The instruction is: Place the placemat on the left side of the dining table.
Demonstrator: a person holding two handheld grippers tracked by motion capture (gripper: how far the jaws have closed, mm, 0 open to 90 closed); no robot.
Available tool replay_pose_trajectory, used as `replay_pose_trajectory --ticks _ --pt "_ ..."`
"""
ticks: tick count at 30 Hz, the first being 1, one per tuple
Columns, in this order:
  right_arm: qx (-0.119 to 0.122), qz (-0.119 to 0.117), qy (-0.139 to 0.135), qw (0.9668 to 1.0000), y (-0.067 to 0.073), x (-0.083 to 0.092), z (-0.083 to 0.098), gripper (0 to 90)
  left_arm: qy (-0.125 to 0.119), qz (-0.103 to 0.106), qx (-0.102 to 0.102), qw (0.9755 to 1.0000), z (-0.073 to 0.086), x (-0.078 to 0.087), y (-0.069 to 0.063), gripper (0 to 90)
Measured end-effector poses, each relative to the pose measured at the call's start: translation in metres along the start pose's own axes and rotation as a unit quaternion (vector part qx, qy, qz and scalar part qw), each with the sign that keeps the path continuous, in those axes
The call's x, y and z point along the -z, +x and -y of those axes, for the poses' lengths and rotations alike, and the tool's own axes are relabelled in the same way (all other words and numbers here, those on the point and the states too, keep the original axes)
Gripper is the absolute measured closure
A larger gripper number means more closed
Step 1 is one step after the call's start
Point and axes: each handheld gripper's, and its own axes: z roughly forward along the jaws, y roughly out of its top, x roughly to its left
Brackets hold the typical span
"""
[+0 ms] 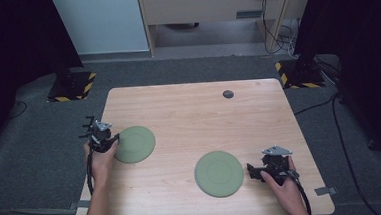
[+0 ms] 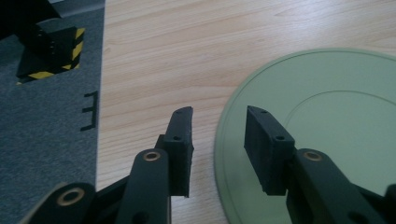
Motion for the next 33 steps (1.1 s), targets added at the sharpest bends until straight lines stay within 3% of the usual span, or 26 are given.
replay_pose_trajectory --ticks 10,13,20,24,33 --pt "0.0 0.0 0.0 1.0 0.0 0.0 0.0 0.9 -0.009 -0.011 0.0 0.9999 -0.004 0.002 -0.006 37.1" --pt "0.0 0.0 0.0 1.0 0.0 0.0 0.0 0.9 0.006 -0.005 -0.002 1.0 -0.009 0.001 -0.008 27.1" --pt "0.0 0.0 0.0 1.0 0.0 0.0 0.0 0.9 -0.001 0.017 -0.004 0.9998 -0.018 0.005 -0.019 12.1" --pt "0.001 0.0 0.0 1.0 0.0 0.0 0.0 1.0 0.0 0.033 -0.013 0.9994 -0.024 0.007 -0.029 7.5" --pt "0.001 -0.001 0.0 1.0 0.001 0.0 0.0 1.0 -0.011 0.058 -0.041 0.9974 -0.035 0.016 -0.061 6.2"
